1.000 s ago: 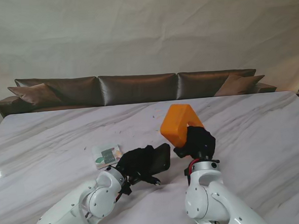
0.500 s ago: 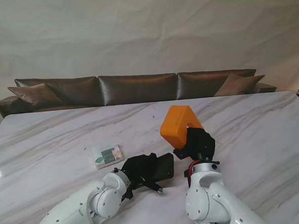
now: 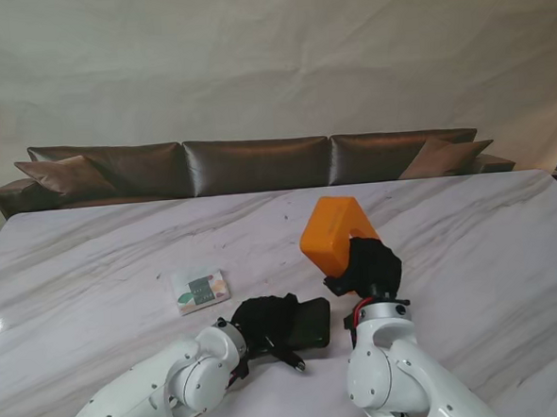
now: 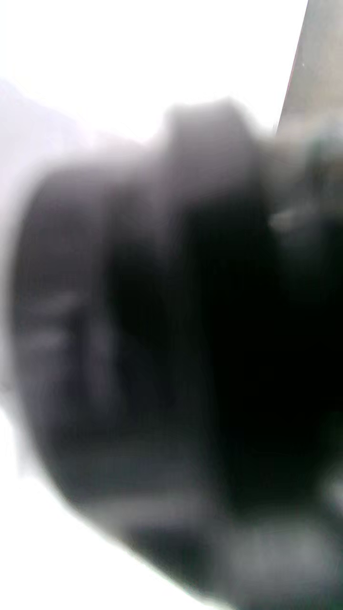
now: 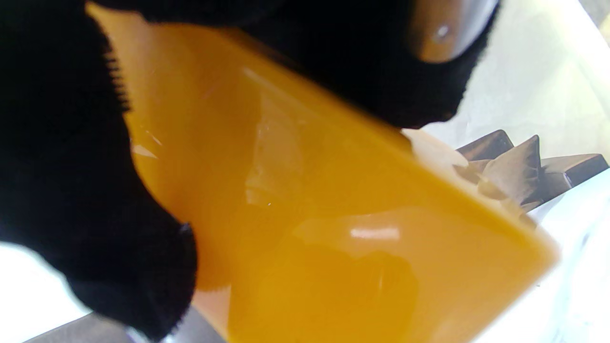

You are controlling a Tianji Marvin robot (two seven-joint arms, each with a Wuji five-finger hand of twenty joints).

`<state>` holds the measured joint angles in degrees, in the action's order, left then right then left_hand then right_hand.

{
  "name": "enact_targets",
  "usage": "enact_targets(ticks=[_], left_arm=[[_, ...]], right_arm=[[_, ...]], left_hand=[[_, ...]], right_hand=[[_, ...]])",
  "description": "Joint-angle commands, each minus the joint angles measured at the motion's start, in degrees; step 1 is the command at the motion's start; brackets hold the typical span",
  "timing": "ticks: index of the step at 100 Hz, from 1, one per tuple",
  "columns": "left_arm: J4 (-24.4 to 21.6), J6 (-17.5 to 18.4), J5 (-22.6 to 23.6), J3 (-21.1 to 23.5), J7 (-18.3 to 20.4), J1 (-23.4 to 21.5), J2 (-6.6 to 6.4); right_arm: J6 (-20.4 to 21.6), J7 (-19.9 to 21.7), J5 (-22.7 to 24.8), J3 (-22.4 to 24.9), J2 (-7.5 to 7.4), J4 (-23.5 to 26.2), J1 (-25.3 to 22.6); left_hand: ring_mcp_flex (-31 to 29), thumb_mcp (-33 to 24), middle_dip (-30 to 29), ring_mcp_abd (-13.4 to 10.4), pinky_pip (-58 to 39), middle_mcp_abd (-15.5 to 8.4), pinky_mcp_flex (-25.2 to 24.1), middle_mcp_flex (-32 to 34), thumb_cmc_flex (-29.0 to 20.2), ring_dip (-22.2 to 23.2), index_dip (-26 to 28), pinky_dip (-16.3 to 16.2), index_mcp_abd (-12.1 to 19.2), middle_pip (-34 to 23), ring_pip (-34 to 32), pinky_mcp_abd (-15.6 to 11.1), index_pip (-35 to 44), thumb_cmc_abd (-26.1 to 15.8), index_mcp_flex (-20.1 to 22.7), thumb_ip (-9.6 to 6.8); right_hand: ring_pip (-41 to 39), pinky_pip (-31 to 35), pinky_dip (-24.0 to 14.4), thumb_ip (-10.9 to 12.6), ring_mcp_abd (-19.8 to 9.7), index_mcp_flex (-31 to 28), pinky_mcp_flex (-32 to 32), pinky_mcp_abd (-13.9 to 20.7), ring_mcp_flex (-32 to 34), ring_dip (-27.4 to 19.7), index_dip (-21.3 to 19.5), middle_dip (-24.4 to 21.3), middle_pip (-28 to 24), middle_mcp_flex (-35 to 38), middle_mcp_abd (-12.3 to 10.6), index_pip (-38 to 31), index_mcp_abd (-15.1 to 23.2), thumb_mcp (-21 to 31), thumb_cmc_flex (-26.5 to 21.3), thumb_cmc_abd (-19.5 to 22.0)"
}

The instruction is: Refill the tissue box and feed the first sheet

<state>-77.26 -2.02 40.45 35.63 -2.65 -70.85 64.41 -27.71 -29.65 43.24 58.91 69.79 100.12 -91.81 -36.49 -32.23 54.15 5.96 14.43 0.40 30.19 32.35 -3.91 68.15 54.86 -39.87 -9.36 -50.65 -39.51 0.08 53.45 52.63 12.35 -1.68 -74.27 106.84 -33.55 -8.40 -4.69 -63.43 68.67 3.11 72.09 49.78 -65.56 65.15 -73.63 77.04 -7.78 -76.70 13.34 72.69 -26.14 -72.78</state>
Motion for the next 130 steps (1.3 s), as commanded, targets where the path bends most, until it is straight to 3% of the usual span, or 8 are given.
enact_targets(ticks=[1, 21, 32, 37, 54, 65, 102, 130], left_arm=[[0.14, 0.11, -0.59, -0.31, 1.68, -0.51, -0.04], [-0.48, -0.65, 1.35, -1.6, 2.43, -0.13, -0.51], [-0.59, -1.06, 2.09, -2.35, 2.87, 0.24, -0.7], [-0.67, -1.0, 2.09, -2.46, 3.18, 0.3, -0.78], [-0.54, -0.37, 1.67, -2.71, 3.91, 0.5, -0.91], [0.22, -0.14, 1.67, -3.23, 3.51, 0.86, -0.77], [0.78, 1.59, -0.52, -4.18, 5.64, 1.73, -0.91], [0.47, 2.17, -1.88, -4.23, 7.42, 1.84, -1.17]], right_arm=[[0.31, 0.48, -0.09, 0.18, 0.19, -0.12, -0.06], [0.63, 0.48, -0.1, 0.45, 0.13, -0.1, -0.3], [0.82, 0.5, -0.19, 0.45, 0.12, -0.28, -0.24], [0.9, 0.52, -0.23, 0.43, 0.12, -0.35, -0.21], [0.97, 0.69, -0.33, 0.37, 0.1, -0.62, 0.02], [0.94, 0.87, -0.4, 0.36, 0.09, -0.74, 0.19], [0.87, 1.83, -0.23, 0.14, -0.1, -0.74, 0.74], [0.89, 2.29, -0.28, 0.05, -0.17, -0.94, 1.16]], left_hand=[[-4.09, -11.56, -0.61, -2.29, -104.44, -12.36, -3.42, 0.35, -23.75, -0.99, -0.51, 0.41, 12.81, -7.62, -17.99, -7.29, 6.35, -15.78, -1.52, 2.49], [1.06, -8.56, -2.76, -1.31, -99.54, -11.02, -8.54, -4.65, -21.51, -3.11, -2.29, -0.46, 11.46, -3.81, -12.88, -4.72, 2.15, -15.44, -4.88, 3.79], [5.97, -6.88, -7.52, 0.17, -94.76, -8.78, -13.48, -9.28, -20.76, -8.34, -7.16, -1.39, 9.36, 2.18, -5.68, -1.65, -5.41, -15.42, -5.61, 4.33], [8.27, -6.44, -9.29, 0.89, -92.75, -7.99, -15.46, -10.8, -20.36, -11.55, -9.01, -1.33, 8.49, 4.19, -2.15, -0.24, -8.12, -15.42, -5.7, 4.6], [17.09, -3.19, -20.25, 3.54, -78.5, -3.83, -24.57, -17.23, -18.25, -30.6, -22.14, 1.51, 4.77, 15.71, 14.01, 8.54, -24.87, -14.99, -4.47, 6.9], [21.31, -2.91, -27.19, 4.69, -72.21, -3.16, -27.93, -19.33, -16.27, -37.13, -27.32, 3.89, 4.05, 20.47, 19.24, 11.84, -30.62, -14.57, -4.28, 8.43], [26.1, -2.86, -35.2, 5.89, -66.67, -1.81, -30.27, -19.79, -12.99, -43.39, -30.59, 6.6, 2.97, 28.26, 23.58, 15.03, -35.86, -14.48, -4.31, 10.1], [30.0, -4.9, -41.19, 6.56, -60.86, -0.19, -32.16, -20.83, -8.88, -47.51, -31.43, 10.53, 2.38, 36.69, 25.73, 17.81, -39.44, -14.73, -4.47, 12.03]], right_hand=[[-22.63, 11.88, -0.53, 5.71, 1.78, -1.37, 1.08, 8.76, 3.29, 2.76, -1.33, -0.22, -4.03, 5.5, 4.08, -0.21, -4.22, 14.59, -5.98, 6.28], [-22.63, 11.79, -0.47, 5.73, 1.78, -1.36, 1.07, 8.77, 3.29, 2.75, -1.34, -0.2, -4.03, 5.5, 4.08, -0.19, -4.21, 14.5, -5.89, 6.44], [-22.61, 11.57, -0.33, 5.78, 1.79, -1.37, 1.05, 8.83, 3.29, 2.74, -1.35, -0.2, -4.0, 5.5, 4.07, -0.19, -4.21, 14.47, -5.98, 6.5], [-22.6, 11.57, -0.3, 5.78, 1.79, -1.34, 1.06, 8.85, 3.29, 2.74, -1.35, -0.2, -4.0, 5.5, 4.06, -0.18, -4.19, 14.46, -5.95, 6.51], [-22.6, 11.61, -0.22, 5.82, 1.79, -1.33, 1.06, 8.89, 3.29, 2.74, -1.38, -0.19, -3.99, 5.5, 4.06, -0.17, -4.17, 14.44, -5.92, 6.54], [-22.56, 11.63, -0.17, 5.83, 1.79, -1.24, 1.06, 8.91, 3.29, 2.71, -1.42, -0.18, -3.99, 5.5, 4.06, -0.15, -4.05, 14.38, -5.9, 6.72], [-22.42, 11.62, -0.02, 6.0, 1.77, -1.14, 1.04, 8.93, 3.3, 2.62, -1.56, -0.15, -3.92, 5.5, 4.05, -0.09, -4.0, 14.16, -5.97, 7.08], [-22.39, 11.65, 0.1, 6.02, 1.75, -1.12, 1.06, 9.04, 3.3, 2.59, -1.6, -0.13, -3.91, 5.5, 4.05, -0.06, -4.0, 14.08, -5.88, 7.09]])
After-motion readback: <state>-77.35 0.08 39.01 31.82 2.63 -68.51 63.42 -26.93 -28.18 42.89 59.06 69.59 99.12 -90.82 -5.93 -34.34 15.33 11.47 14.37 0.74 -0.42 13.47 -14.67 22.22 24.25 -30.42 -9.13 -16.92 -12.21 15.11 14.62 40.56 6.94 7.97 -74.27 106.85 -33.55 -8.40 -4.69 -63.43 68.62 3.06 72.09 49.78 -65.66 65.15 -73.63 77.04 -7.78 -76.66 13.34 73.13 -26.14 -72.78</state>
